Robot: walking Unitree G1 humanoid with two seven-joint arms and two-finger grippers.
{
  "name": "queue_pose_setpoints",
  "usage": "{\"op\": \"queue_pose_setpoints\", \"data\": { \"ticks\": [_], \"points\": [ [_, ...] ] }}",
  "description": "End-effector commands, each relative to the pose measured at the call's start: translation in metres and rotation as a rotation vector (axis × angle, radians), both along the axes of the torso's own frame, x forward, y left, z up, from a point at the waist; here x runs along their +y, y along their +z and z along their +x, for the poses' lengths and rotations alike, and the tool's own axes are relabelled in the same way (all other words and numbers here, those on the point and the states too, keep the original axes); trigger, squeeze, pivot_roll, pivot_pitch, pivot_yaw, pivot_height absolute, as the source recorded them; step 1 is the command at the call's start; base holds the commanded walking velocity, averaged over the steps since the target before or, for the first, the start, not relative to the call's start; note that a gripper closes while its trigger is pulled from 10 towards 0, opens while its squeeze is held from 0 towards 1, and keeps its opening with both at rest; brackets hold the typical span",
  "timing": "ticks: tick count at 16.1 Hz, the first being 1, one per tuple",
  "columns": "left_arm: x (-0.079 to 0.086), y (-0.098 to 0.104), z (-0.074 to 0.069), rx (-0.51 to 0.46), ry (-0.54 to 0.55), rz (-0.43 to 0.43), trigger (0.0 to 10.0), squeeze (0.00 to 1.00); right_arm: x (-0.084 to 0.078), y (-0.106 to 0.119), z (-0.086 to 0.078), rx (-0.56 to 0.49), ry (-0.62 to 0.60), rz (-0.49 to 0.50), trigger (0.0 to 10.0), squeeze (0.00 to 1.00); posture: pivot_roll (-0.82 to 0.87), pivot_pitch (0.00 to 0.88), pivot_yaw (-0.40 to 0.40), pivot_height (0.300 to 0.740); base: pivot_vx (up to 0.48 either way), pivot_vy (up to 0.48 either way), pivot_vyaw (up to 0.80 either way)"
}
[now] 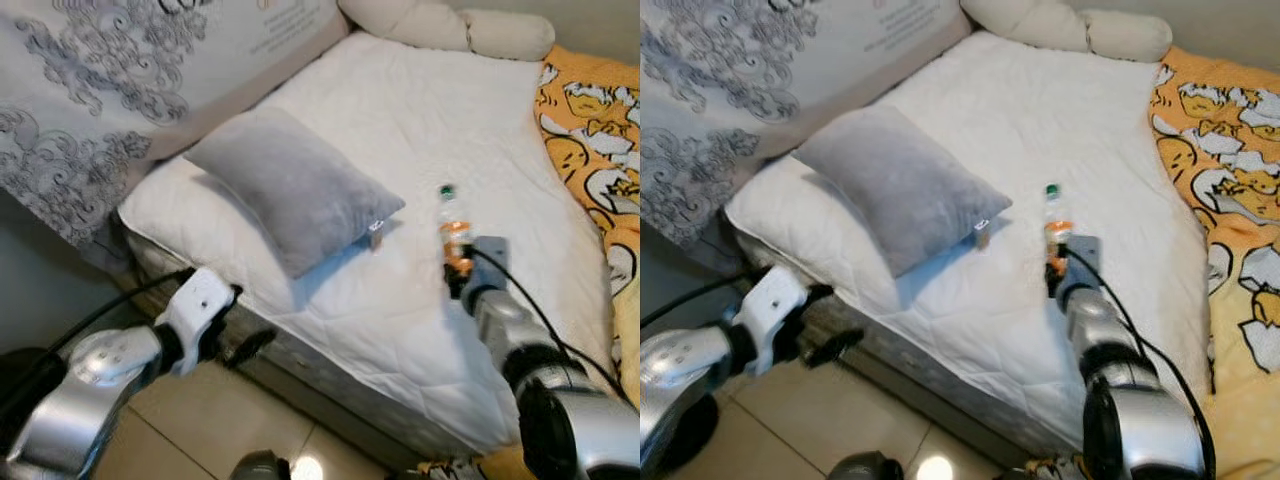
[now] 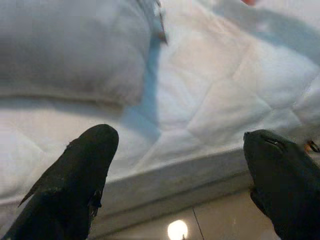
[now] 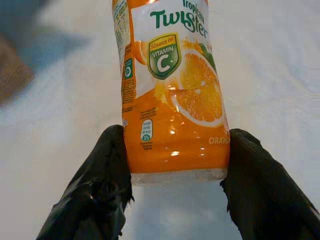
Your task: Clean up the room
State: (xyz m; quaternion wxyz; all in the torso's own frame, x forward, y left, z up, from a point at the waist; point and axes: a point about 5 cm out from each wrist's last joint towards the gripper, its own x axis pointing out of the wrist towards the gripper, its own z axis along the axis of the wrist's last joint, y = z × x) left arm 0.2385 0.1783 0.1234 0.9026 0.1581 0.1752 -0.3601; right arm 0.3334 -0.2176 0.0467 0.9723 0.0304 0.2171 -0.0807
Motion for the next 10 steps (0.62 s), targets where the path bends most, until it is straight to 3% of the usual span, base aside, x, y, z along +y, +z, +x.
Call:
{"op": "queue_pose_setpoints", "data": {
  "ticks": [1, 2, 3, 4, 6, 7, 10],
  "points": [
    [0.001, -0.002, 0.007, -0.018, 0.04, 0.015, 10.0, 0.34, -0.004, 0.013, 0.004, -0.1, -0.041, 0.054, 10.0, 0.0, 0.08, 0.0, 0.085, 0.74, 0.0, 0.0, 0.0],
    [0.0, -0.003, 0.011, -0.03, 0.063, 0.016, 10.0, 0.34, -0.004, 0.017, 0.004, -0.138, -0.052, 0.063, 10.0, 0.0, 0.07, 0.0, 0.095, 0.74, 0.0, 0.0, 0.0],
    [0.001, -0.005, 0.02, -0.064, 0.16, 0.012, 10.0, 0.32, 0.0, 0.029, 0.0, -0.252, -0.084, 0.076, 10.0, 0.0, 0.05, 0.0, 0.105, 0.74, 0.0, 0.0, 0.0],
    [0.001, -0.007, 0.024, -0.068, 0.217, -0.006, 10.0, 0.0, 0.006, 0.035, -0.004, -0.299, -0.065, 0.065, 10.0, 0.0, 0.03, 0.0, 0.117, 0.74, 0.0, 0.0, 0.8],
    [-0.005, -0.011, 0.027, -0.084, 0.274, -0.022, 10.0, 0.0, 0.023, 0.043, -0.016, -0.362, -0.019, 0.068, 10.0, 0.0, 0.01, 0.0, 0.123, 0.74, 0.0, 0.0, 0.8],
    [-0.012, -0.013, 0.029, -0.109, 0.34, -0.069, 10.0, 0.0, 0.037, 0.045, -0.028, -0.372, 0.002, 0.114, 10.0, 0.0, 0.01, 0.0, 0.117, 0.74, 0.0, 0.0, 0.8],
    [-0.014, -0.016, 0.032, -0.128, 0.418, -0.08, 10.0, 0.0, 0.048, 0.045, -0.043, -0.356, 0.03, 0.141, 10.0, 0.0, 0.01, 0.0, 0.097, 0.74, 0.0, 0.0, 0.8]
  ]
}}
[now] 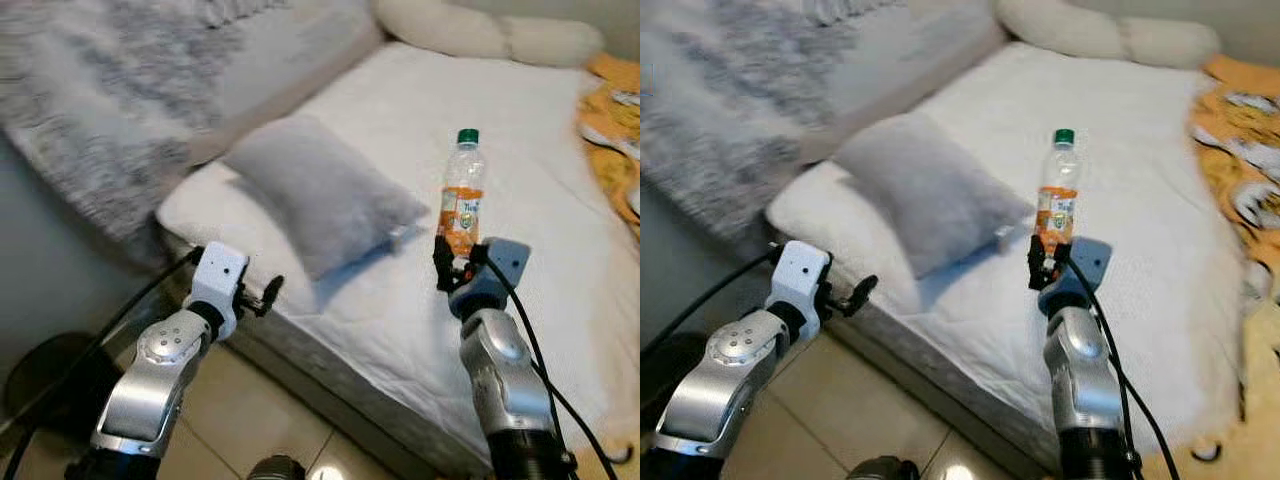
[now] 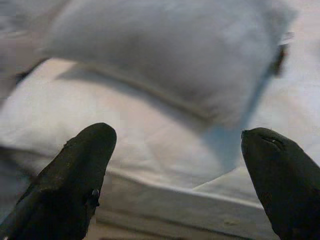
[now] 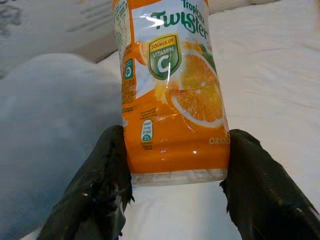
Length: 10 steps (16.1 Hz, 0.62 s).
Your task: Clean up the room
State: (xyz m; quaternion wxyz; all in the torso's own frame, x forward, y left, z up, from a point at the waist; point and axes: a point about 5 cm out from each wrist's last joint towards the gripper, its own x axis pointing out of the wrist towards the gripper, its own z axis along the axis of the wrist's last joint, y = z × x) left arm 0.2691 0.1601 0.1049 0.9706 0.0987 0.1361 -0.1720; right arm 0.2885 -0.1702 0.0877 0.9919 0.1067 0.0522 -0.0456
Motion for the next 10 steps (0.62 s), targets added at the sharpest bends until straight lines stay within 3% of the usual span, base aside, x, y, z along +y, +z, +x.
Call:
{"op": "queue_pose_setpoints", "data": {
  "ticks": [1, 4, 6, 7, 8, 10],
  "points": [
    [0.006, -0.001, -0.001, 0.002, 0.06, -0.008, 10.0, 0.0, 0.002, 0.003, -0.004, 0.005, 0.003, 0.008, 10.0, 0.0, 0.02, 0.0, 0.072, 0.74, 0.0, 0.0, 0.8],
    [0.009, -0.002, -0.003, 0.016, 0.101, -0.025, 10.0, 0.0, 0.005, 0.003, -0.007, 0.024, 0.015, 0.014, 10.0, 0.0, 0.04, 0.0, 0.057, 0.74, 0.0, 0.0, 0.8],
    [0.013, -0.001, -0.002, 0.01, 0.14, -0.062, 10.0, 0.0, 0.016, 0.007, -0.007, 0.033, 0.074, 0.0, 10.0, 0.0, 0.05, 0.0, 0.044, 0.74, 0.0, 0.0, 0.8],
    [0.016, 0.001, -0.002, -0.003, 0.168, -0.072, 6.0, 0.0, 0.019, 0.007, -0.008, 0.034, 0.085, -0.001, 10.0, 0.0, 0.05, 0.0, 0.041, 0.74, 0.0, 0.0, 0.8],
    [0.02, 0.001, -0.002, -0.006, 0.197, -0.084, 0.0, 0.0, 0.021, 0.007, -0.008, 0.04, 0.088, 0.004, 10.0, 0.0, 0.06, 0.0, 0.039, 0.74, 0.0, 0.0, 0.8],
    [0.025, 0.002, -0.003, -0.036, 0.21, -0.073, 0.0, 0.0, 0.023, 0.004, -0.008, 0.056, 0.09, 0.013, 10.0, 0.0, 0.06, 0.0, 0.038, 0.74, 0.0, 0.0, 0.8]
  ]
}}
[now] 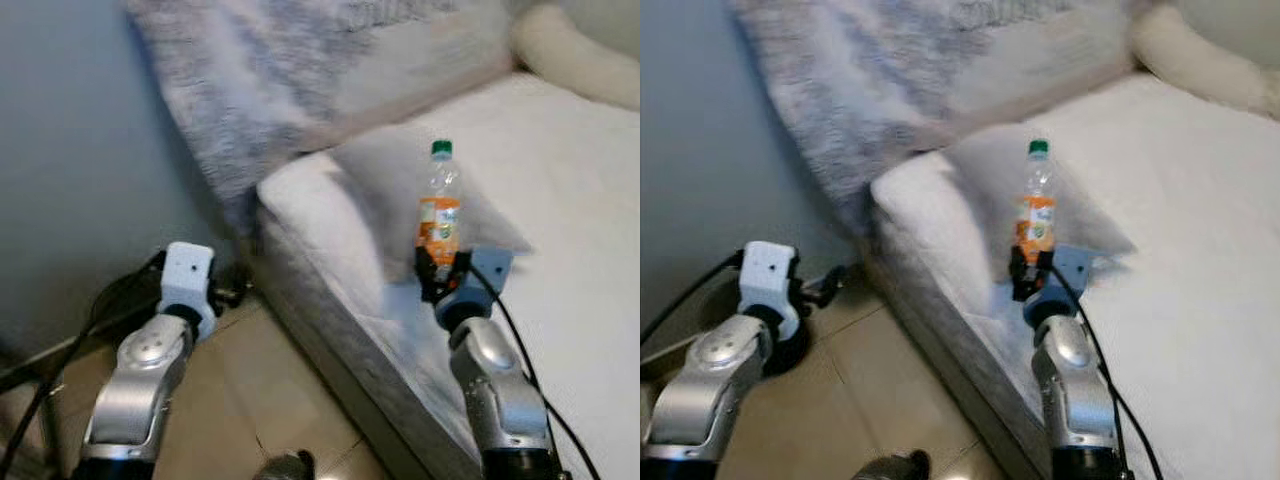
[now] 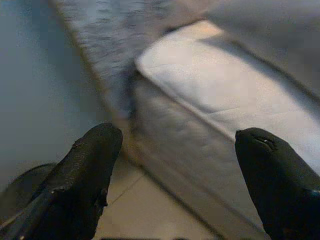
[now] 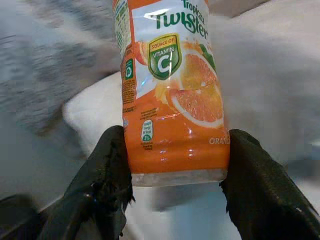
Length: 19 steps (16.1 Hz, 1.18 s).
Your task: Clean up the room
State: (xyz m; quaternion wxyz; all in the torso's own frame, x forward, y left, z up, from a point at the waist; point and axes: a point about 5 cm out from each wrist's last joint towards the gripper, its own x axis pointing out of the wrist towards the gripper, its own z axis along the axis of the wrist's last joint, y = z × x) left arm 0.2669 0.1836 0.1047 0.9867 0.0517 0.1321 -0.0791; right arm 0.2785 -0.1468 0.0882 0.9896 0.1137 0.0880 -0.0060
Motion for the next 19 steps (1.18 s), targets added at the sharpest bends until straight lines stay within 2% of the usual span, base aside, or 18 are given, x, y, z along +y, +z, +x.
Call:
{"op": "queue_pose_setpoints", "data": {
  "ticks": [1, 3, 4, 5, 6, 8, 11, 13, 19],
  "points": [
    [0.003, 0.003, -0.001, -0.021, 0.024, -0.032, 0.0, 0.0, 0.002, 0.005, 0.002, -0.007, 0.013, -0.007, 10.0, 0.0, 0.06, 0.0, 0.038, 0.74, 0.0, 0.0, 0.8],
    [0.002, 0.002, -0.001, -0.009, 0.025, -0.048, 0.0, 0.0, 0.003, 0.006, 0.002, -0.007, 0.023, -0.006, 10.0, 0.0, 0.06, 0.0, 0.037, 0.74, 0.0, 0.0, 0.8],
    [0.0, 0.002, 0.0, 0.002, 0.021, -0.014, 8.2, 0.0, 0.003, 0.005, 0.002, -0.002, 0.025, -0.007, 10.0, 0.0, 0.06, 0.0, 0.035, 0.74, 0.0, 0.0, 0.8],
    [-0.001, 0.0, 0.0, 0.029, 0.014, 0.008, 10.0, 0.0, 0.002, 0.005, 0.002, 0.002, 0.027, -0.007, 10.0, 0.0, 0.07, 0.0, 0.034, 0.74, 0.0, 0.0, 0.8],
    [-0.001, -0.003, 0.001, 0.056, 0.018, 0.021, 10.0, 0.0, 0.002, 0.005, 0.002, 0.006, 0.03, -0.005, 10.0, 0.0, 0.07, 0.0, 0.032, 0.74, 0.0, 0.0, 0.8],
    [-0.002, 0.002, 0.004, -0.01, 0.011, 0.027, 10.0, 0.0, 0.003, 0.004, 0.003, 0.016, 0.028, 0.021, 10.0, 0.0, 0.07, 0.0, 0.032, 0.74, 0.0, 0.0, 0.8],
    [-0.004, 0.006, 0.005, -0.029, -0.026, 0.052, 10.0, 0.0, 0.008, 0.004, 0.005, 0.015, 0.054, 0.007, 10.0, 0.0, 0.07, 0.0, 0.04, 0.74, 0.0, 0.0, 0.8],
    [-0.001, 0.007, 0.007, -0.01, -0.012, 0.042, 10.0, 0.0, 0.014, 0.003, 0.005, 0.024, 0.085, 0.023, 10.0, 0.0, 0.07, 0.0, 0.049, 0.74, 0.187, 0.0, 0.0],
    [0.003, 0.009, 0.012, -0.021, 0.001, 0.054, 10.0, 0.0, 0.013, 0.002, 0.011, 0.034, 0.081, -0.038, 10.0, 0.0, 0.08, 0.0, 0.049, 0.74, 0.406, 0.0, 0.0]
  ]
}}
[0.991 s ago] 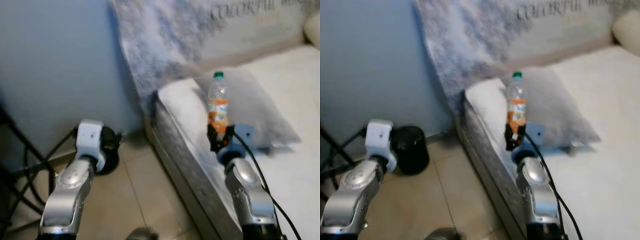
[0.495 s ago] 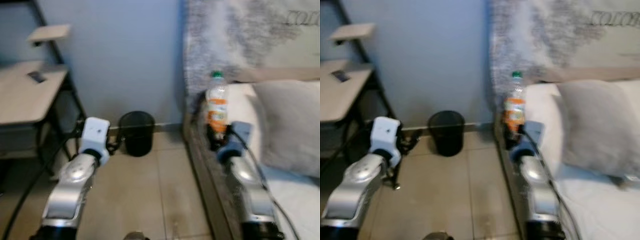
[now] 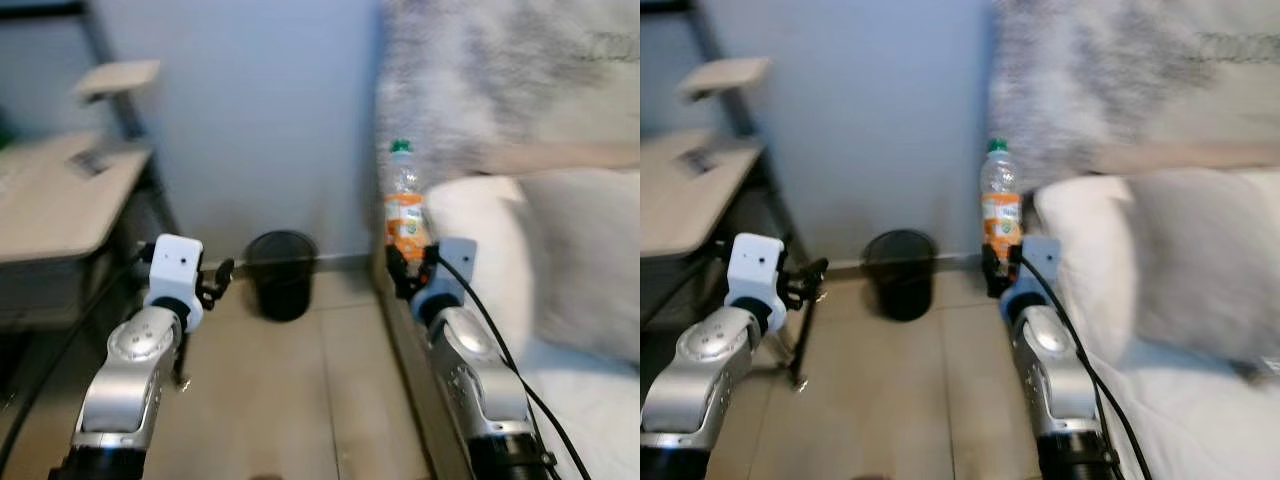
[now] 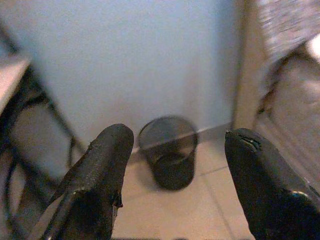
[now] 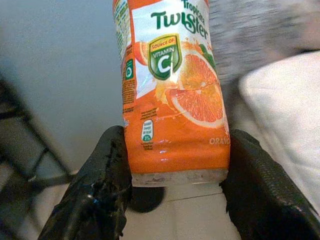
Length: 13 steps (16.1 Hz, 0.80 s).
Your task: Clean up the room
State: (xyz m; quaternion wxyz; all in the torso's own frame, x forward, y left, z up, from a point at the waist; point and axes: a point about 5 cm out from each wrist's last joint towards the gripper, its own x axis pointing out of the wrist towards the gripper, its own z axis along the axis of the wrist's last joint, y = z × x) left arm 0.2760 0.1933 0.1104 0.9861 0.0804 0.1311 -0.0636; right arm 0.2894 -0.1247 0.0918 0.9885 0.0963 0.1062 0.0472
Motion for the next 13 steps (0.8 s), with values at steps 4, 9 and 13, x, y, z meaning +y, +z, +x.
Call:
{"op": "queue_pose_setpoints", "data": {
  "ticks": [4, 9, 13],
  "points": [
    [-0.0075, 0.0044, 0.0047, -0.018, -0.026, -0.006, 10.0, 0.0, -0.0089, -0.0022, 0.0021, 0.012, -0.034, -0.015, 10.0, 0.0, 0.08, 0.0, 0.054, 0.74, 0.404, 0.0, 0.0],
    [-0.0085, 0.0055, 0.0057, -0.029, -0.047, 0.001, 10.0, 0.0, -0.0072, -0.0043, 0.0042, 0.023, -0.005, -0.04, 10.0, 0.0, 0.08, 0.0, 0.048, 0.74, 0.393, 0.0, 0.0],
    [-0.0077, 0.0029, 0.0043, -0.022, -0.057, 0.016, 10.0, 0.0, -0.0074, -0.0057, 0.0048, 0.028, 0.012, -0.074, 10.0, 0.0, 0.08, 0.0, 0.049, 0.74, 0.392, 0.0, 0.55]
  ]
}}
